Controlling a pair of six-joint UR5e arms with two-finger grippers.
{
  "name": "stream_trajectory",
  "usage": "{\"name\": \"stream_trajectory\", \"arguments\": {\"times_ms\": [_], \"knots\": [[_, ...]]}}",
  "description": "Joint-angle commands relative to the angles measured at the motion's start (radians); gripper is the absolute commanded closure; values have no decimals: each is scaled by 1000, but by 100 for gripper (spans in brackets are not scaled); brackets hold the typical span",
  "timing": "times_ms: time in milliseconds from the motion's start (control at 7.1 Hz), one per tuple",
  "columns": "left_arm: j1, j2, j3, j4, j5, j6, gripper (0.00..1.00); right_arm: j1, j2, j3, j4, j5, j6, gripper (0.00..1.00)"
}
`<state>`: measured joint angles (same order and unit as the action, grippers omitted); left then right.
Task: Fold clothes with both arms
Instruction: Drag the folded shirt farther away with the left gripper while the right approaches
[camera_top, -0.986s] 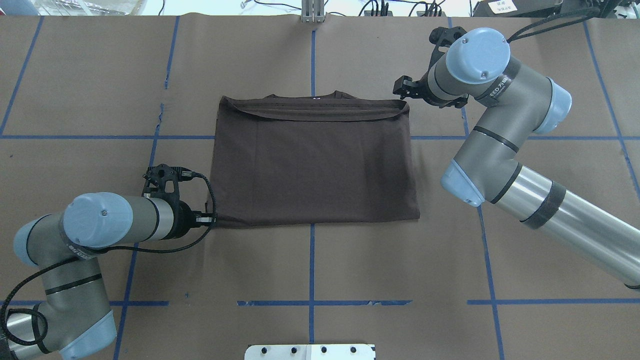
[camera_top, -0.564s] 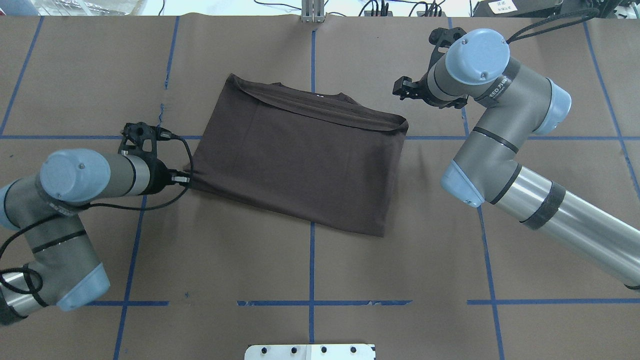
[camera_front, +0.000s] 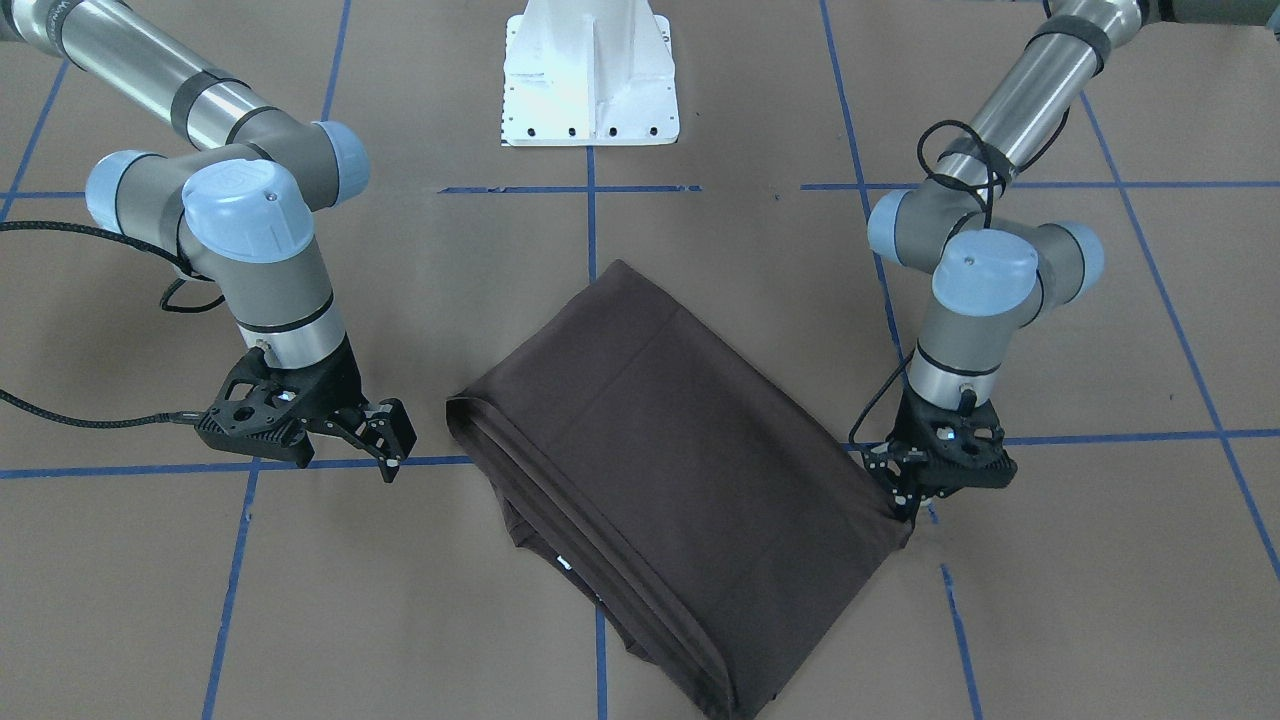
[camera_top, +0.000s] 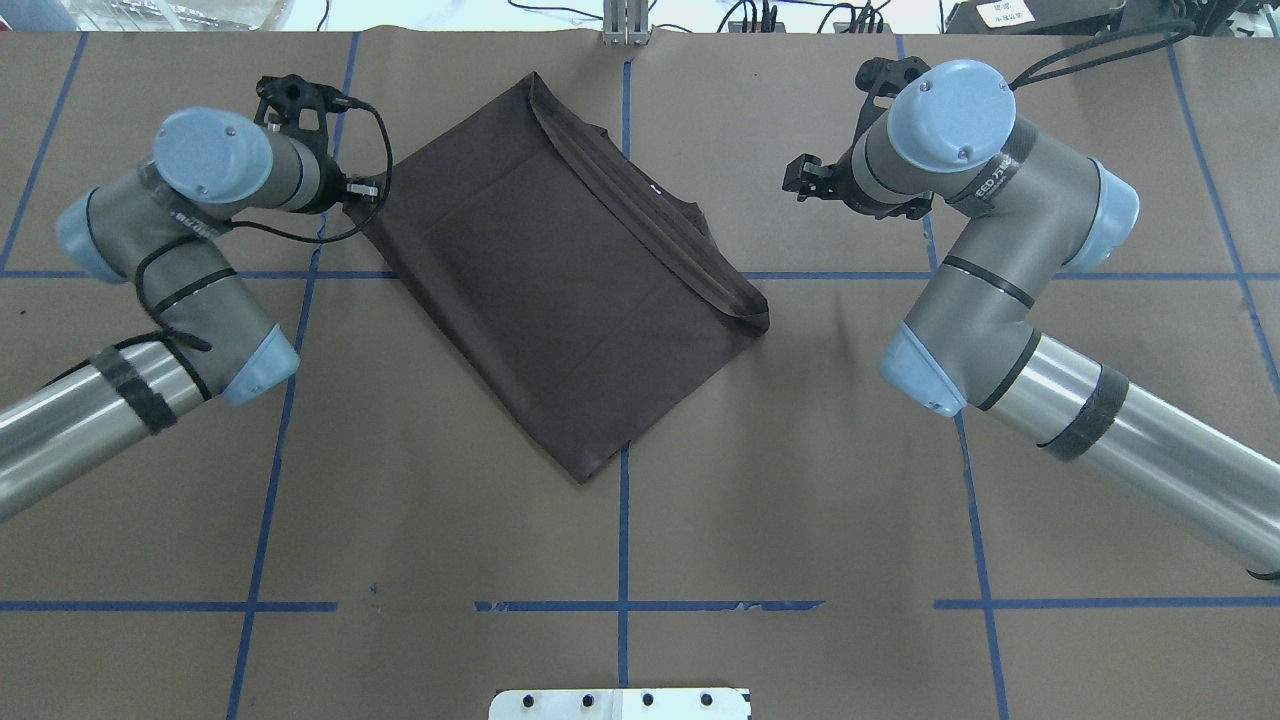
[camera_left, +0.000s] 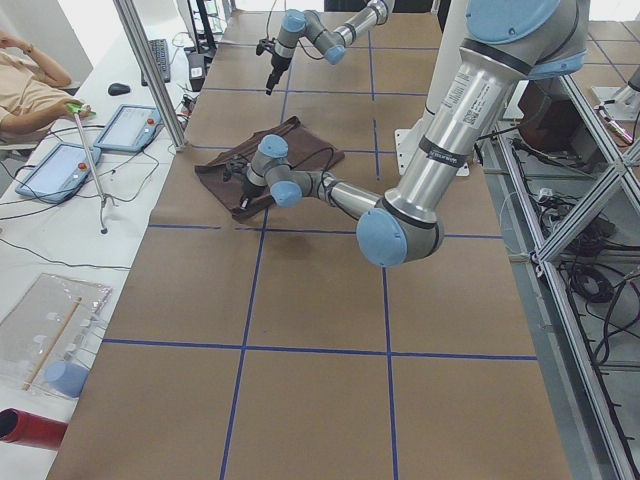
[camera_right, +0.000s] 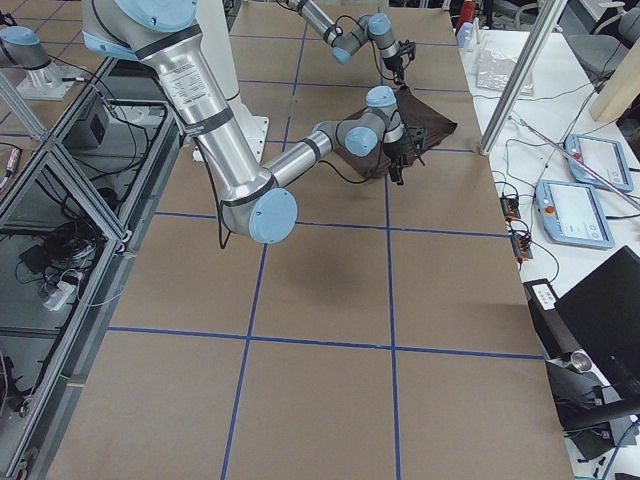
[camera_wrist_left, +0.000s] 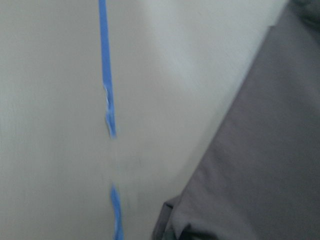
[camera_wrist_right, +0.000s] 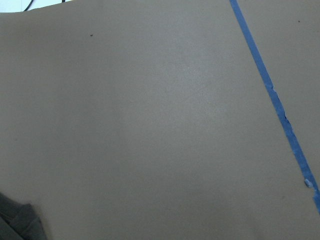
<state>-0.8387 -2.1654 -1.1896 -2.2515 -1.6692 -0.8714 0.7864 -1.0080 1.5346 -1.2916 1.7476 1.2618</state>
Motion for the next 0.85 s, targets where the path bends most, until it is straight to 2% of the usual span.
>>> {"name": "stream_trajectory", "arguments": {"times_ms": [0, 282, 423, 564, 705], "knots": [[-51, -135, 238, -82, 67, 24, 100, -1, 2, 1, 0, 3, -1, 0], [-72, -123, 237, -91, 60, 119, 100, -16, 17, -4, 0, 1, 10, 0], [-77, -108, 236, -132, 34, 147, 55, -24, 23, -5, 2, 0, 22, 0], [-86, -94, 184, -137, -18, 190, 1, -35, 55, -20, 0, -3, 71, 0], [-97, -47, 97, -129, -117, 201, 0, -51, 104, -43, 0, -20, 130, 3]]}}
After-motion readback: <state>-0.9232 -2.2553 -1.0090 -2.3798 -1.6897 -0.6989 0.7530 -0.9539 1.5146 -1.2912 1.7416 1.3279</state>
